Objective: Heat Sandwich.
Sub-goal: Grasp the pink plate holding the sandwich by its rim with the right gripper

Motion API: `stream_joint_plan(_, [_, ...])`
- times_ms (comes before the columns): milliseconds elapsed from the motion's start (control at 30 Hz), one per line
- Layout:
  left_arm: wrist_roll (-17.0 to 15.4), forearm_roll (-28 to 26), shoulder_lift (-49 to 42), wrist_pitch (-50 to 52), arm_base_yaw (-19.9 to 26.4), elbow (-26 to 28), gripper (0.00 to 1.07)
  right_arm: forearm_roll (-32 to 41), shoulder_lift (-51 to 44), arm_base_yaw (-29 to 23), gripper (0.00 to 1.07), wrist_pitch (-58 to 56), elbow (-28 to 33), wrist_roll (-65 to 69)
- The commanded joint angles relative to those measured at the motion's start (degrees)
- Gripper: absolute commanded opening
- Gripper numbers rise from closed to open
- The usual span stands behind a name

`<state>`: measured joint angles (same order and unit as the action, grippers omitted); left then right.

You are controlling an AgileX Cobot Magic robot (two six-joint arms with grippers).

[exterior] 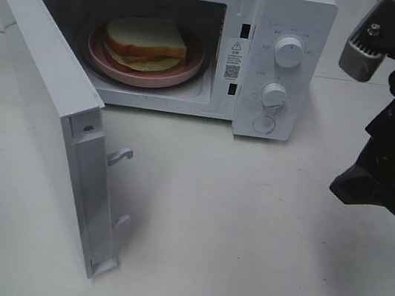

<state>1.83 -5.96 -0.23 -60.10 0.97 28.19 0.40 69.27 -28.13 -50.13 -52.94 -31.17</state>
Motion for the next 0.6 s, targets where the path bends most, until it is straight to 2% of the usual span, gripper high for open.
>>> stream_joint_plan(33, [-0.17,-0.34,-0.97,0.86,-0.29,-0.06,0.84,0.46,-0.57,0.06,0.8,-2.41,-0.23,-5.96])
stream_joint_plan(167, [-0.17,-0.34,-0.97,0.86,-0.29,-0.06,0.84,0.74,-0.4,0.06,0.75,-4.01,-0.23,-10.89])
stream_joint_plan(600, [-0.17,-0.34,-0.97,0.86,-0.29,-0.06,0.84,0.52,4.3,-1.03,0.75,-3.67,-0.23,-19.54])
